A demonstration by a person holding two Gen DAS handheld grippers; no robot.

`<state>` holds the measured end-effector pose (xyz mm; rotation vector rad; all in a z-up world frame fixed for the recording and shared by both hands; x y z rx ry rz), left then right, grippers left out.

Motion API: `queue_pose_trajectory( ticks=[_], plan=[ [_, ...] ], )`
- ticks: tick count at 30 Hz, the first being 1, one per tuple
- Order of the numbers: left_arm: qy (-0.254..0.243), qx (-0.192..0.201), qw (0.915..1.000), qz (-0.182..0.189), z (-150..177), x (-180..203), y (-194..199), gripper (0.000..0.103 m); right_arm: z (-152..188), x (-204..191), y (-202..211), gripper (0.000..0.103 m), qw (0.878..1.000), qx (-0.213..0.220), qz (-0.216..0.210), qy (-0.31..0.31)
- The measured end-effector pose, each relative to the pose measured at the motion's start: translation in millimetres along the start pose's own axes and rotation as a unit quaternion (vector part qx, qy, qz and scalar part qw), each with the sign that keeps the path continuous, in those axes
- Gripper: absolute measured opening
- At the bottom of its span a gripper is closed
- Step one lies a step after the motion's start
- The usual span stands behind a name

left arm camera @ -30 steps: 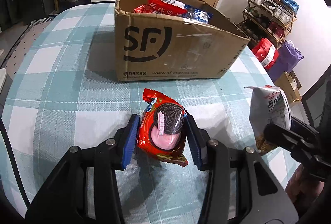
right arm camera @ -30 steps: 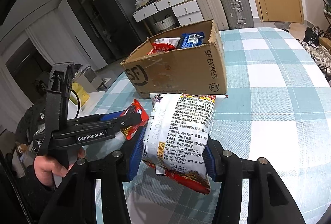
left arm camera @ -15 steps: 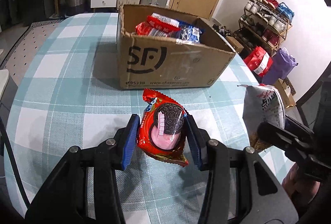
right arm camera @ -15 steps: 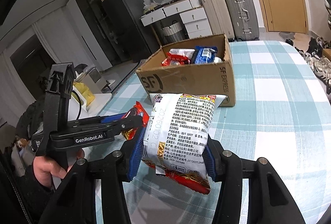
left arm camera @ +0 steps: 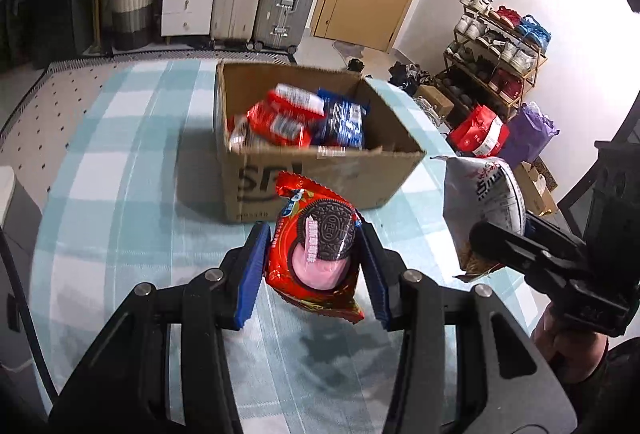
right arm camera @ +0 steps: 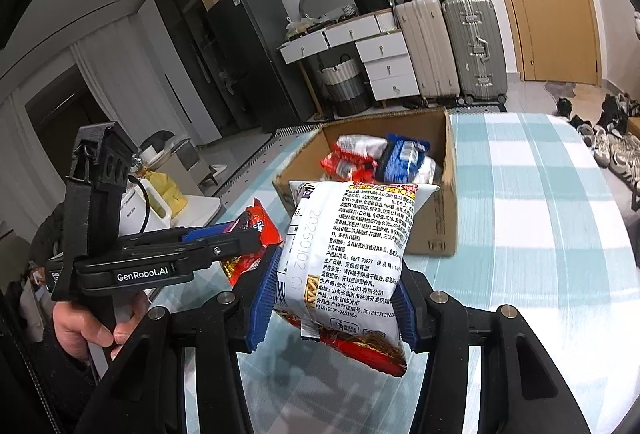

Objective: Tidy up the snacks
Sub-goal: 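Carry the red cookie pack and chip bag over the box with both grippers, then lower both snacks into the box and open both grippers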

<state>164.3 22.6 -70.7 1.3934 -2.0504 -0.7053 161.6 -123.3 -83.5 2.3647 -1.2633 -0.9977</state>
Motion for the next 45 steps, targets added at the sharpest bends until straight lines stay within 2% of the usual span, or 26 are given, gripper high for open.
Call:
queue_pose_trajectory(
  ticks=[4, 8, 11, 23, 32, 39, 42, 44, 45],
  plan=[
    [-0.025, 0.001, 0.9997, -0.005, -23, -1, 2, 0.042, -18, -4, 0, 0.051, 1.000, 0.008, -0.006, 0.005],
    [-0.016, -0.003, 0.9998, 0.014, -43, -5, -5, 0.042, -34, -5, -5, 0.051, 1.000, 0.012, -0.011, 0.005],
    [-0.020, 0.002, 0.9998, 0.005, -60, -14, -9, 0.042, -45, -5, -13, 0.051, 1.000, 0.011, -0.011, 0.011],
    [-0.030, -0.012, 0.9995, -0.001, -117, -34, -57, 0.042, -98, -5, -51, 0.051, 0.999, 0.004, -0.002, 0.040],
    [-0.032, -0.033, 0.9989, 0.003, -140, -46, -99, 0.042, -117, 15, -92, 0.051, 0.999, -0.013, 0.007, 0.037],
    [-0.029, -0.049, 0.9983, 0.009, -139, -54, -125, 0.042, -123, 26, -115, 0.052, 0.999, -0.025, 0.009, 0.034],
    [-0.034, -0.054, 0.9979, 0.000, -141, -56, -133, 0.050, -124, 29, -122, 0.055, 0.999, -0.027, 0.011, 0.036],
    [-0.041, -0.054, 0.9977, -0.004, -141, -56, -134, 0.058, -124, 30, -124, 0.070, 0.999, -0.026, 0.010, 0.035],
    [-0.044, -0.053, 0.9976, -0.007, -142, -56, -134, 0.065, -124, 30, -122, 0.071, 0.999, -0.022, 0.006, 0.037]
  ],
)
Point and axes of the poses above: each gripper's, at about its wrist camera, not at the fingertips, and y roughly against the way its jaws point, x to its right, z to its underside, the point moved 7 cm from there along -y, roughly the way its jaws point, and after that the axes turned 10 degrees about -y, right-handed, at the moved point
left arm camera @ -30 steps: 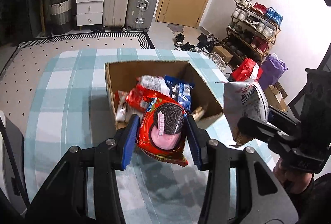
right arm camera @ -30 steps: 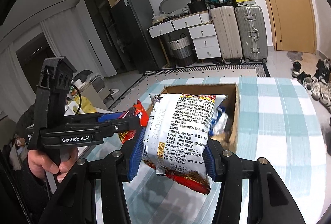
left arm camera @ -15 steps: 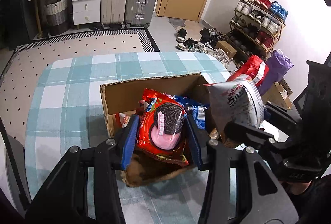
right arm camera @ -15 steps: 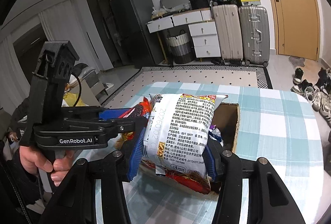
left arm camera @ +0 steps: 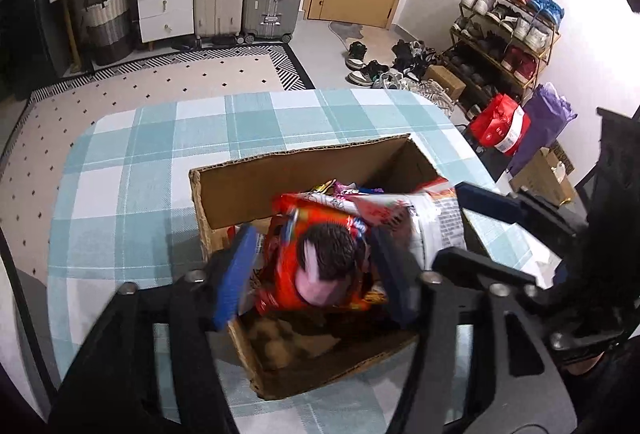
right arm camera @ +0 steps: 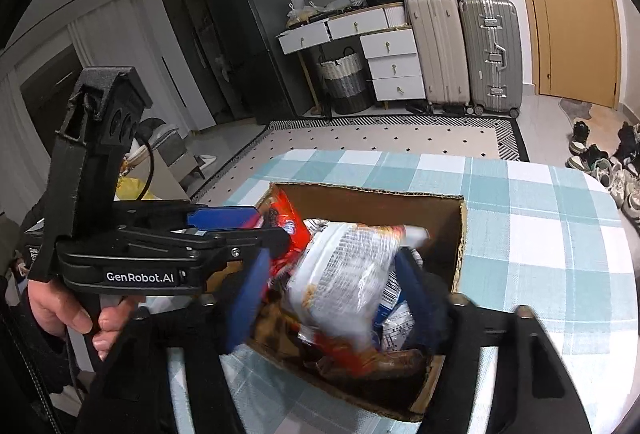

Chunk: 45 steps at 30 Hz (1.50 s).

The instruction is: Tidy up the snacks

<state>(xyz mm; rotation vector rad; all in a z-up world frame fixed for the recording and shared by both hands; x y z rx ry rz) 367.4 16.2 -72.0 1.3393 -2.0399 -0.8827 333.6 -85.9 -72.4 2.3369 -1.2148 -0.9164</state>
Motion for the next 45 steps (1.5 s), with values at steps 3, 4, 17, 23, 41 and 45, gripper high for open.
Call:
queue_pose_trajectory(
  ticks=[3, 4, 17, 23, 41, 45],
  plan=[
    [0.002, 0.004, 1.0000, -0.002, 0, -1, 2, 0.070, -1, 2, 5, 0.072, 1.000, 0.011, 0.007, 0.004],
    [0.004, 0.004, 1.0000, -0.005, 0, -2, 3, 0.071, -2, 2, 6, 0.072, 1.000, 0.013, 0.006, 0.003],
    [0.009, 0.021, 0.9991, -0.037, 10, -1, 40, 0.075, -6, -6, 41, 0.073, 0.999, 0.042, 0.008, 0.008],
    [0.005, 0.032, 0.9977, -0.060, 19, 3, 61, 0.080, -4, -16, 53, 0.075, 0.999, 0.050, 0.010, 0.017],
    [-0.006, 0.095, 0.9902, -0.102, 54, 41, 138, 0.095, 22, -42, 108, 0.088, 0.996, 0.089, 0.005, 0.020],
    [-0.011, 0.117, 0.9864, -0.115, 63, 53, 155, 0.101, 30, -45, 119, 0.089, 0.995, 0.098, 0.001, 0.018]
  ],
)
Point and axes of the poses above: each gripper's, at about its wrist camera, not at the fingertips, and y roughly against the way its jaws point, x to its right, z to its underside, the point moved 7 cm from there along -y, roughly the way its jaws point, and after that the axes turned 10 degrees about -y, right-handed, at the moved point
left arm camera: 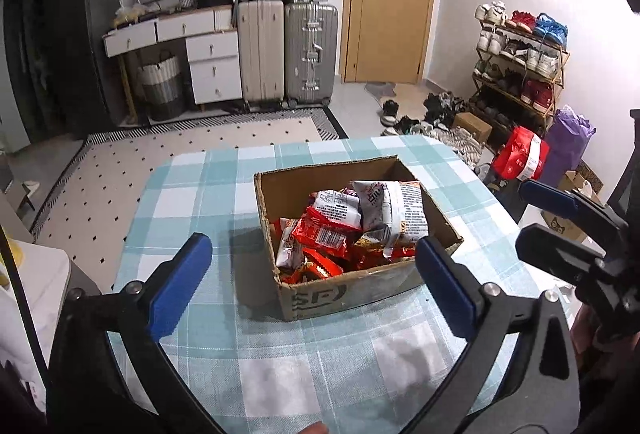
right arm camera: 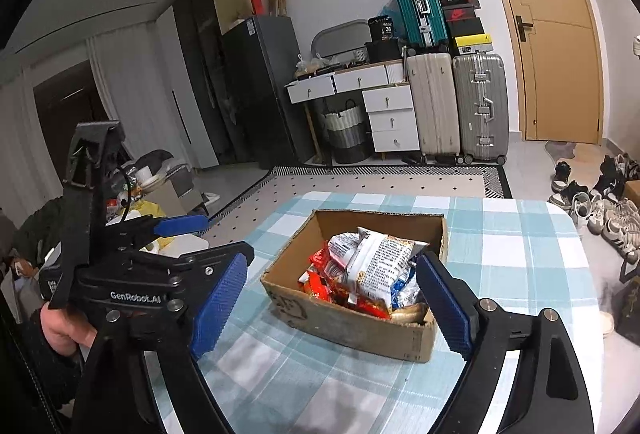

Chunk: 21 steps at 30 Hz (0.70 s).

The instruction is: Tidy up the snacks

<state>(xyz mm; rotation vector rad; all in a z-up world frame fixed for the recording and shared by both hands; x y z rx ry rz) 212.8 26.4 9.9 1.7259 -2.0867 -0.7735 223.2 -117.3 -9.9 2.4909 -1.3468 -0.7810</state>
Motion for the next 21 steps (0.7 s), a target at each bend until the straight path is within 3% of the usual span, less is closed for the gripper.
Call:
queue_pose_trajectory(
  ticks=[8, 14, 21],
  plan=[
    [0.008, 0.046, 0.9988, -0.017, 15, 5, 33, 0.102, 17, -8, 28, 0.096, 0.999, 0.035, 0.001, 0.008],
    [0.014, 0.066, 0.9970, -0.038, 31, 4, 43, 0.102, 38, -14, 36, 0.096, 0.999, 0.041, 0.003, 0.021],
    [-0.004, 0.093, 0.9923, -0.082, 56, 2, 50, 0.102, 57, -10, 39, 0.098, 0.999, 0.048, 0.011, 0.019]
  ],
)
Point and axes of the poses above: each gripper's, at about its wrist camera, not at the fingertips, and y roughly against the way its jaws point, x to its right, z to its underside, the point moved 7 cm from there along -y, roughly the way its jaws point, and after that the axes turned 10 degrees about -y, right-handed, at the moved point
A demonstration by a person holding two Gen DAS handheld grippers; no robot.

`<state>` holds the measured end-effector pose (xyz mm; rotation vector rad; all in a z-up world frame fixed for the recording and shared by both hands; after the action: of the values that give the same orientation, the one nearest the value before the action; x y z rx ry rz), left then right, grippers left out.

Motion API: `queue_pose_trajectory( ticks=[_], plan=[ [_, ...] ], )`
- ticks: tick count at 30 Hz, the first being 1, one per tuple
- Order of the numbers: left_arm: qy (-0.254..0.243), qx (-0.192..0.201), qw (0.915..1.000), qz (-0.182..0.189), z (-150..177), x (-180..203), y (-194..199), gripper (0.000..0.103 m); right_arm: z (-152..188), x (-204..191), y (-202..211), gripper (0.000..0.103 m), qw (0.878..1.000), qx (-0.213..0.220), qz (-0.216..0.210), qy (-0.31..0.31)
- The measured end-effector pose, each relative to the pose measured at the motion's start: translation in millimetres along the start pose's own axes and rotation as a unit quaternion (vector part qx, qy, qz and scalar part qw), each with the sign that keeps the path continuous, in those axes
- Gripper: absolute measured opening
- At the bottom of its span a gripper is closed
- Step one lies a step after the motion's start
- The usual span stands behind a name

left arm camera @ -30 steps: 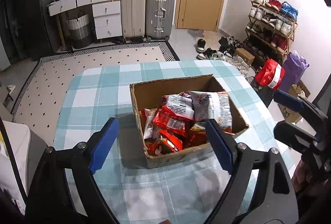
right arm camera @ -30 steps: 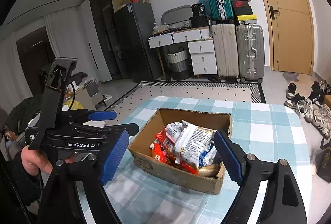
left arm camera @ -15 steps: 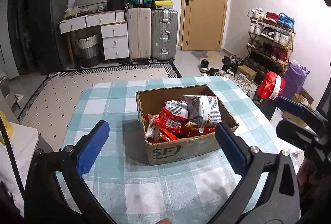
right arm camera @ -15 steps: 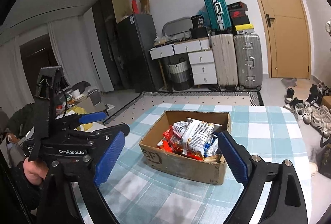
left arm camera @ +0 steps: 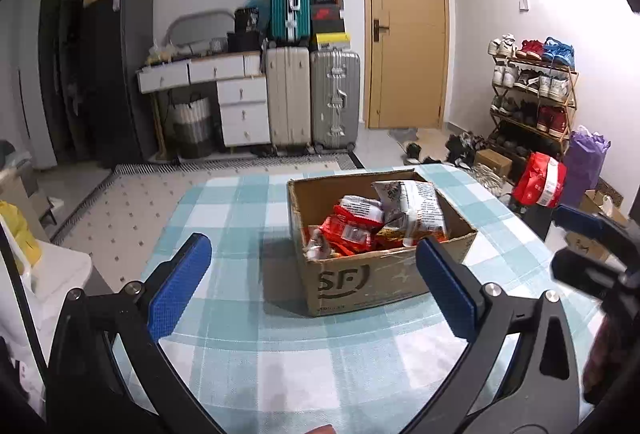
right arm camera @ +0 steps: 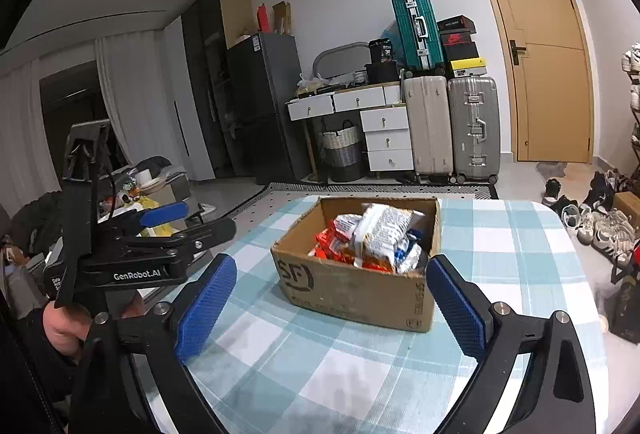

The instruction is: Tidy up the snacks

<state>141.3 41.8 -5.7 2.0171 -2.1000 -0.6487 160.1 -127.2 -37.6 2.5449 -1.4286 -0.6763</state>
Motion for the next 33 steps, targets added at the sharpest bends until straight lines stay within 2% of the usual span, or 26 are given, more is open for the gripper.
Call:
queue_pose_trajectory(
  ticks=[9, 12, 15, 21, 23, 28, 30, 33],
  plan=[
    [0.026, 0.009, 0.9996, -0.011, 40, -14, -4, 0.102, 23, 16, 10, 0.099, 0.999, 0.033, 0.016, -0.007],
    [0.017, 0.036, 0.9988, -0.027, 49, -17, -4, 0.102, 29, 20, 11, 0.099, 0.999, 0.042, 0.023, -0.002],
    [0.023, 0.052, 0.9981, -0.023, 56, -18, -4, 0.102, 33, 26, 12, 0.099, 0.998, 0.052, 0.028, 0.001],
    [0.029, 0.030, 0.9987, -0.029, 73, -22, -21, 0.102, 44, 41, 8, 0.100, 0.997, 0.054, 0.049, 0.005],
    [0.039, 0.035, 0.9984, -0.021, 76, -23, -23, 0.102, 47, 44, 6, 0.100, 0.997, 0.055, 0.050, 0.005],
    [0.042, 0.030, 0.9982, -0.030, 85, -29, -32, 0.102, 52, 48, 3, 0.100, 0.996, 0.060, 0.057, 0.015],
    [0.045, 0.039, 0.9981, -0.017, 88, -29, -32, 0.102, 55, 48, 2, 0.100, 0.996, 0.061, 0.057, 0.021],
    [0.044, 0.048, 0.9976, -0.021, 90, -29, -33, 0.102, 59, 50, 2, 0.100, 0.996, 0.063, 0.063, 0.025]
  ],
)
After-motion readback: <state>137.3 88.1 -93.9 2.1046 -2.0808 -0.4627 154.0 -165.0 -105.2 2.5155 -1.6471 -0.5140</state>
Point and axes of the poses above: each gripper's, at about its wrist camera, not at the fingertips, and y roughly against the way its jaws point, x to its right, z to its underside, the point moved 7 cm from there along -y, roughly the way its jaws point, and after that the axes turned 10 degrees about -y, right-handed, at the moved point
